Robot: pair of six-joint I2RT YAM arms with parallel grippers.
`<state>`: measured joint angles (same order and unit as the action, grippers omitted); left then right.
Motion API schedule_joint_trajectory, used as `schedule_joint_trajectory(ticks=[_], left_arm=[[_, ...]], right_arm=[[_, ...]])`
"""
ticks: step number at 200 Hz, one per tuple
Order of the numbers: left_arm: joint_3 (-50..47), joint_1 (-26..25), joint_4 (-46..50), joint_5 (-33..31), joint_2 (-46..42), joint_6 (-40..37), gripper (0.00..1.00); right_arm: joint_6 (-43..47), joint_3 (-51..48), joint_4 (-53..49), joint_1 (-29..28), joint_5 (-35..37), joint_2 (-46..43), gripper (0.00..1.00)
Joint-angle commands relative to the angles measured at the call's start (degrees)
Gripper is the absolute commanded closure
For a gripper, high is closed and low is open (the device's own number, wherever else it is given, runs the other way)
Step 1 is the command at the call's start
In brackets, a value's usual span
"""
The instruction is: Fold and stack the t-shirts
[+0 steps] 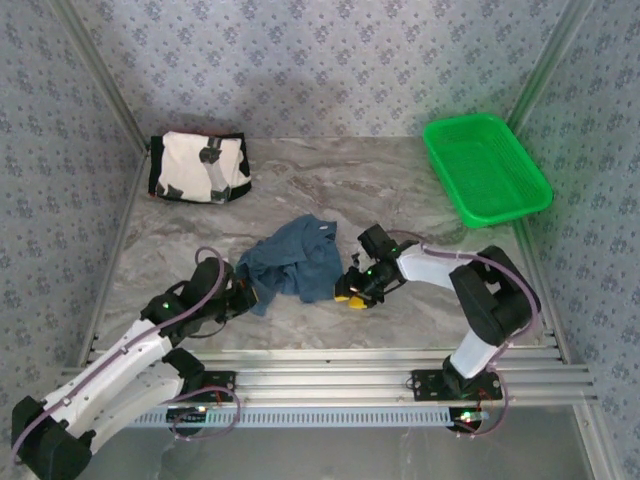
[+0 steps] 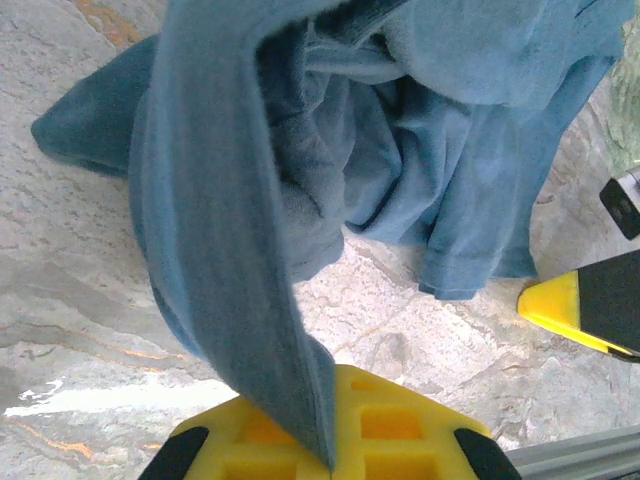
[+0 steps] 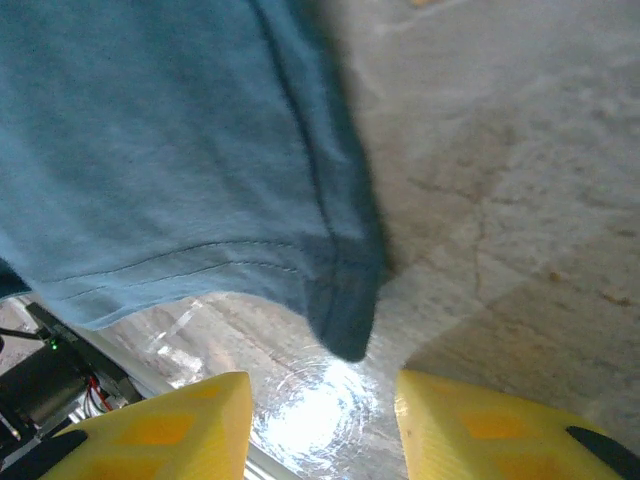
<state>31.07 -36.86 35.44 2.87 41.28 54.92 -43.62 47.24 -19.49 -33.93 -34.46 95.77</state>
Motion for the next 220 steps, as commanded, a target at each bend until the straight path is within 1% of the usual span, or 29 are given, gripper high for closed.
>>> schedule_joint_trajectory(ticks=[1, 30, 45, 90, 104, 115, 123, 142, 150, 171, 202, 220], left_arm=[[2.3, 0.1, 2.6, -1.3, -1.0, -1.6, 1.00], [2.3, 0.1, 3.0, -1.3, -1.5, -1.8, 1.00], [2.3, 0.1, 2.9, -1.3, -1.5, -2.0, 1.00], [3.4, 0.2, 3.1, -1.6, -0.9, -2.9, 1.00], [3.7, 0.2, 3.1, -1.5, -0.5, -3.3, 1.00], [4.1, 0.2, 3.1, -1.5, -0.1, -3.6, 1.00], [4.2, 0.3, 3.1, -1.5, 0.1, -3.9, 1.00], [5.0, 0.6, 3.1, -1.6, 0.1, -4.5, 1.00], [5.7, 0.9, 5.0, -1.6, 0.0, -4.8, 1.00], [8.1, 2.6, 6.3, -1.2, -0.5, -6.0, 1.00], [11.5, 6.2, 7.5, 1.1, 0.0, -8.4, 1.00], [15.0, 8.6, 9.0, 2.2, 0.5, -10.2, 1.00]], right_arm=[[-0.9, 1.6, 1.3, -0.4, 2.5, 2.3, 0.60], [-2.1, 1.8, 2.9, 1.2, 4.4, 2.2, 0.66], [-2.5, 2.9, 3.8, 2.2, 4.0, 2.9, 0.68], [-1.7, 7.8, 3.0, 2.6, 3.0, 6.6, 0.69], [-1.2, 9.1, 2.1, 2.6, 2.8, 7.4, 0.71], [-0.6, 9.9, 0.8, 2.6, 3.0, 7.9, 0.74], [-0.6, 10.0, 0.6, 2.8, 2.9, 8.0, 0.79], [-0.7, 9.8, -0.3, 3.6, 2.7, 6.8, 0.95], [-0.7, 9.7, -1.0, 4.0, 2.9, 5.5, 1.00], [-0.8, 9.8, -2.8, 5.4, 2.9, 1.4, 1.00], [-0.1, 11.1, -6.1, 6.7, 1.8, -2.8, 1.00], [-0.5, 12.2, -7.5, 8.0, 1.3, -6.3, 1.00]])
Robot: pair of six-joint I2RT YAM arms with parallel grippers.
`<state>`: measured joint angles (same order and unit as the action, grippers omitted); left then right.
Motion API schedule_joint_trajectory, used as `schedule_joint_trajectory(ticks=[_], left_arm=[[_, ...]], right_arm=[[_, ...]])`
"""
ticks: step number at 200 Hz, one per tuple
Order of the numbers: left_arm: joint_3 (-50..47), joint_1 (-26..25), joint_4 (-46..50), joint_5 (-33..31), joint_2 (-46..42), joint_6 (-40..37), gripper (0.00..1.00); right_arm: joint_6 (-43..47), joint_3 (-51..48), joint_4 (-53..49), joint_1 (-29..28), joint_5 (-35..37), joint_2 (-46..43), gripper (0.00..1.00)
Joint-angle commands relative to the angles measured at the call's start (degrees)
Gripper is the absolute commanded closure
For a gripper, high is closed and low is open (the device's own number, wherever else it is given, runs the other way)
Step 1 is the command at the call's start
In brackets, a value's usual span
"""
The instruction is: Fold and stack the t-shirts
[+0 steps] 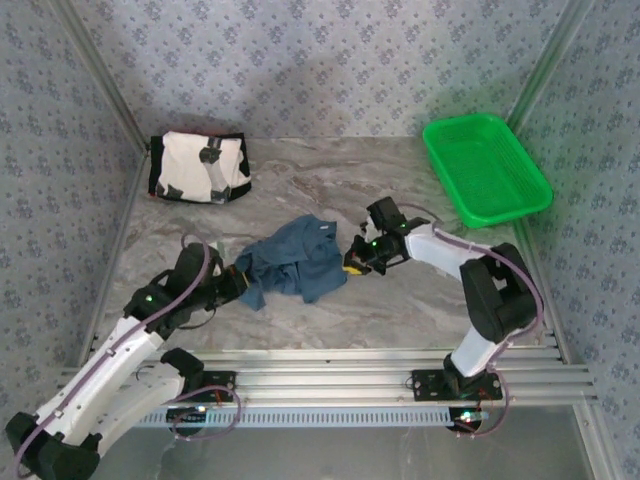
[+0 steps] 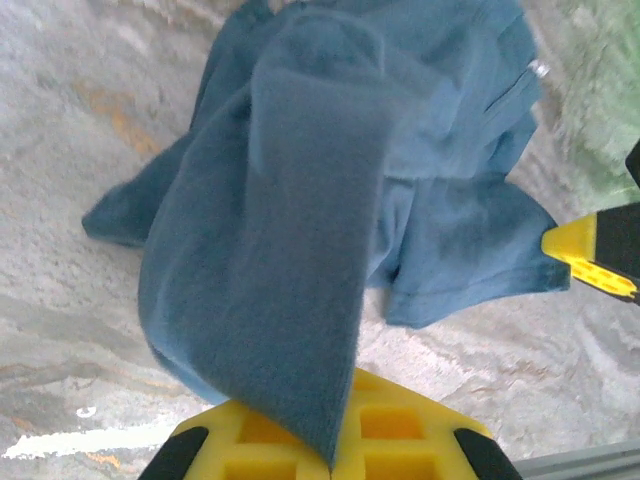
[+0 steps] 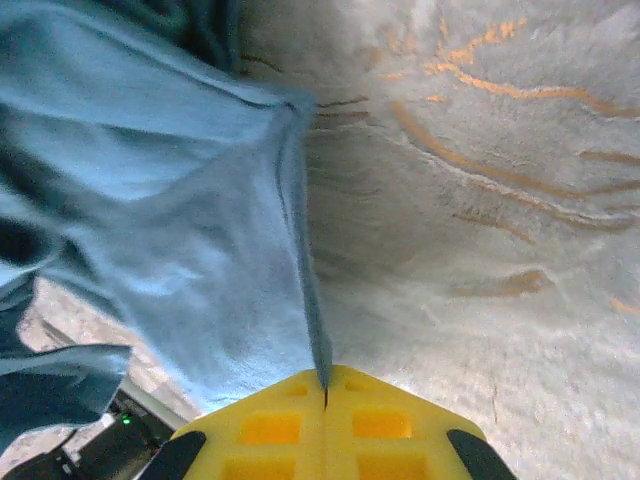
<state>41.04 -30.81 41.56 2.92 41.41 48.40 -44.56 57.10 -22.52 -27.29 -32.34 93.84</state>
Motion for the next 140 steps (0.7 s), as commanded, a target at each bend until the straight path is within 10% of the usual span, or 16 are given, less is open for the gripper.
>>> schedule_joint_trajectory(ticks=[1, 140], left_arm=[[5.4, 2.7, 3.0, 2.2, 0.4, -3.9, 1.00], [55.9, 23.8, 10.8, 14.2, 21.3, -23.0, 1.00]], right_arm=[[0.3, 2.4, -4.5, 1.5, -0.9, -4.6, 1.00], [0.3, 39.5, -17.0, 27.6, -12.2, -12.6, 1.00]])
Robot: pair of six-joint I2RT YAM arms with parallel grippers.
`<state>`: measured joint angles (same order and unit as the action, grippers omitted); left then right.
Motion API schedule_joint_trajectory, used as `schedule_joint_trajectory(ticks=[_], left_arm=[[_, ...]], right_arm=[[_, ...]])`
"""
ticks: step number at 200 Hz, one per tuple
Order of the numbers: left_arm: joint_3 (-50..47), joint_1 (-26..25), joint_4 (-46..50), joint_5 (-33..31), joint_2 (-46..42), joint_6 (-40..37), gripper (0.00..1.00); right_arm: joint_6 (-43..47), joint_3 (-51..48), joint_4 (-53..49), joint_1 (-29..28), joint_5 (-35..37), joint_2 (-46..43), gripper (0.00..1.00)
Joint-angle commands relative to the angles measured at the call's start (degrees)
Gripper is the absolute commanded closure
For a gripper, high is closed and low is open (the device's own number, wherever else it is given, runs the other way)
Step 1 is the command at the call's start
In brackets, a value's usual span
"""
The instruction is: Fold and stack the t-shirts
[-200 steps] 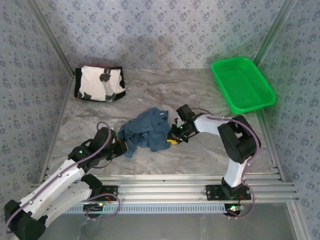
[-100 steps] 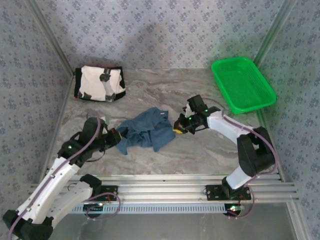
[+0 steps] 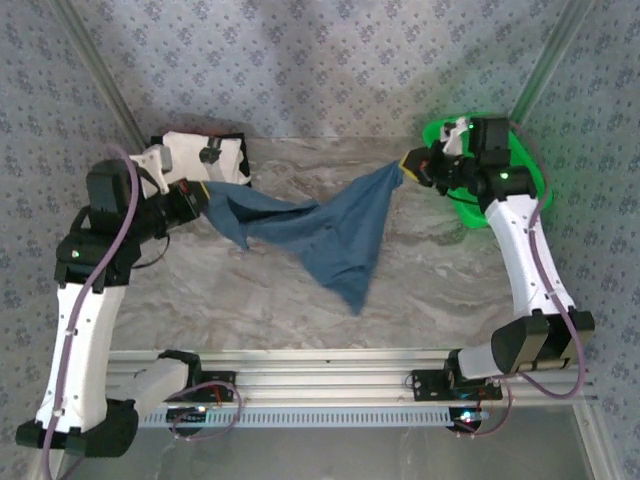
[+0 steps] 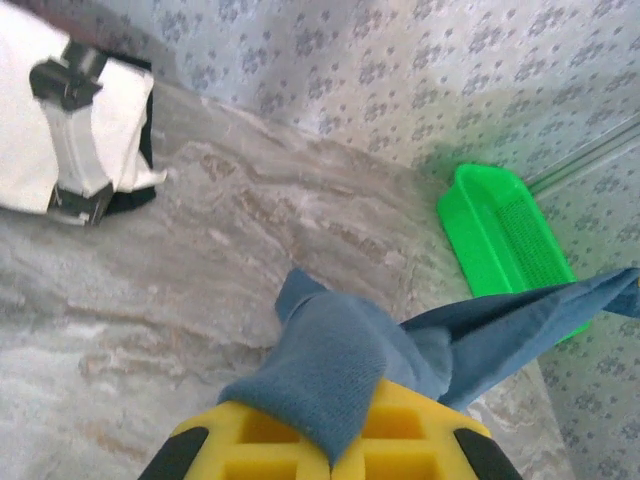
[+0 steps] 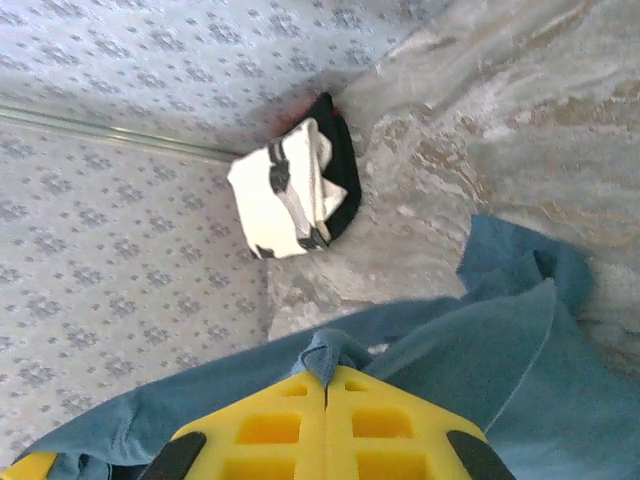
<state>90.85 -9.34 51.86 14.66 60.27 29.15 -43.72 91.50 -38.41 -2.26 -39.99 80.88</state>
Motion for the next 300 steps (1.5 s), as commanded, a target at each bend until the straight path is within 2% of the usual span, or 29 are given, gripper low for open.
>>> schedule_joint_trajectory(ticks=[1, 41, 72, 116, 141, 208, 252, 260, 279, 300], left_arm=[[6.4, 2.5, 0.5, 2.5, 2.5, -3.7, 1.00], [19.8, 8.0, 0.7, 5.3, 9.5, -3.6, 1.00], [31.2, 10.3, 1.1, 5.3, 16.0, -1.0, 1.00], [44.3, 12.1, 1.4, 5.8, 23.0, 0.9, 1.00], [46.0, 12.1, 0.8, 7.6, 24.2, 1.6, 1.00], [33.3, 12.2, 0.2, 4.8, 16.4, -0.9, 1.00], [25.9, 12.1, -4.4, 7.5, 11.6, 0.4, 1.00], [22.0, 12.1, -5.3, 8.3, 10.0, 1.8, 1.00], [8.6, 11.6, -8.3, 10.3, 4.9, 6.1, 1.00], [-8.0, 8.8, -12.0, 10.4, -1.7, 12.4, 1.00]], right_arm=[[-0.6, 5.3, -1.2, 2.8, -4.7, 0.3, 1.00], [-2.8, 11.6, 1.4, 10.0, -9.3, 0.8, 1.00], [-8.0, 14.3, 9.6, 15.1, -13.0, 0.9, 1.00], [-9.8, 20.3, 13.9, 17.0, -15.9, 1.7, 1.00], [-9.3, 21.5, 12.4, 17.4, -17.3, 1.7, 1.00], [-7.8, 10.3, 13.8, 17.7, -19.8, -4.0, 1.00], [-4.2, 4.7, 12.5, 17.4, -22.0, -8.7, 1.00], [-3.5, 2.7, 11.2, 17.3, -21.0, -9.9, 1.00], [4.6, -2.2, 0.7, 17.5, -17.8, -12.6, 1.00], [7.2, -12.8, -1.9, 17.8, -13.9, -16.4, 1.00]])
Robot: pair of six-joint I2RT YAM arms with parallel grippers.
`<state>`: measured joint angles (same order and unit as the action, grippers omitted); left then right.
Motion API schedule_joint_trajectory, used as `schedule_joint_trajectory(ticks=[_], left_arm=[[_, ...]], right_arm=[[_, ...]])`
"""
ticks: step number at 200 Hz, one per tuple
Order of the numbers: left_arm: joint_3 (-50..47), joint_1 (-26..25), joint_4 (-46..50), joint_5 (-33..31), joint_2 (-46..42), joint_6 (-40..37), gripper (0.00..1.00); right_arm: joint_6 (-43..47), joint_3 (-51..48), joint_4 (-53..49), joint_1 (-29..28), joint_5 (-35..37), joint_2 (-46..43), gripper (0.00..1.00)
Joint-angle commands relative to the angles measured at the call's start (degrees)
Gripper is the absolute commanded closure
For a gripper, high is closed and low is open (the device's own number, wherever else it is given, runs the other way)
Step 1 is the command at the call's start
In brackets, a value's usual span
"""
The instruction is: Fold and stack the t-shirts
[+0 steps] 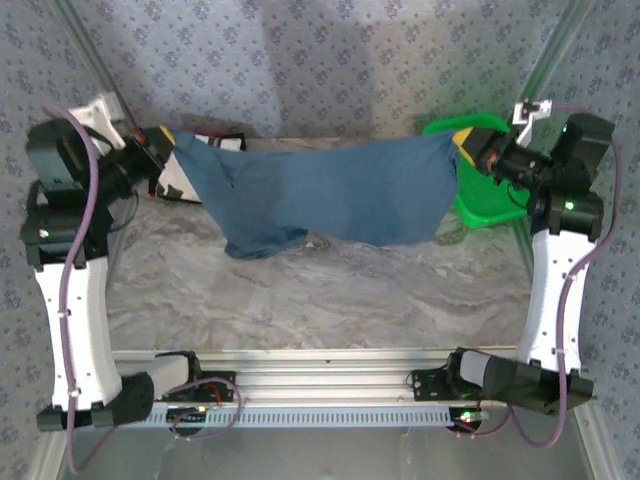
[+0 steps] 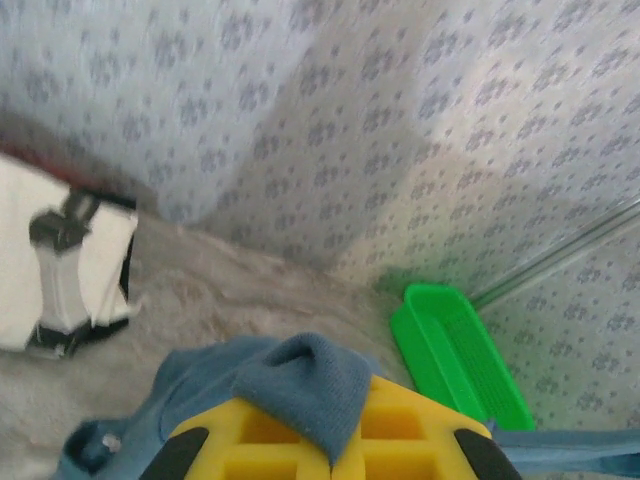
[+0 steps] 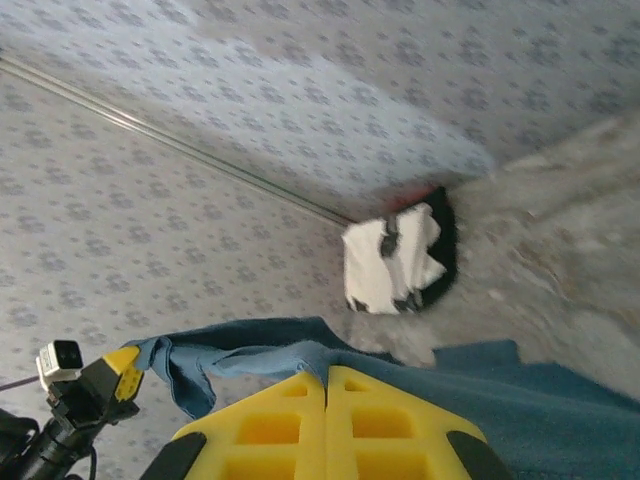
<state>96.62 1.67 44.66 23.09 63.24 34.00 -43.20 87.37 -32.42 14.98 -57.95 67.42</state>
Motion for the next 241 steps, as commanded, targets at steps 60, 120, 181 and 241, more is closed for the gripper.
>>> schedule_joint_trajectory(ticks=[60, 120, 181, 241], left_arm=[[-38.1, -16.5, 1.1, -7.2, -14.8, 16.7, 1.00], [-64.3, -22.3, -5.5, -6.9, -22.7, 31.4, 1.00], [-70.6, -23.1, -8.6, -7.5, -19.7, 33.2, 0.98], [-71.1, -23.1, -10.4, -5.4, -18.6, 34.9, 0.80]], right_arm=[[16.9, -22.8, -18.2, 0.5, 13.4, -5.6, 1.00], [20.0, -31.3, -17.2, 0.5, 19.7, -5.1, 1.00], [22.3, -32.3, -14.8, 0.4, 21.0, -0.9, 1.00], [23.4, -32.3, -13.0, -0.6, 20.8, 2.9, 1.00]])
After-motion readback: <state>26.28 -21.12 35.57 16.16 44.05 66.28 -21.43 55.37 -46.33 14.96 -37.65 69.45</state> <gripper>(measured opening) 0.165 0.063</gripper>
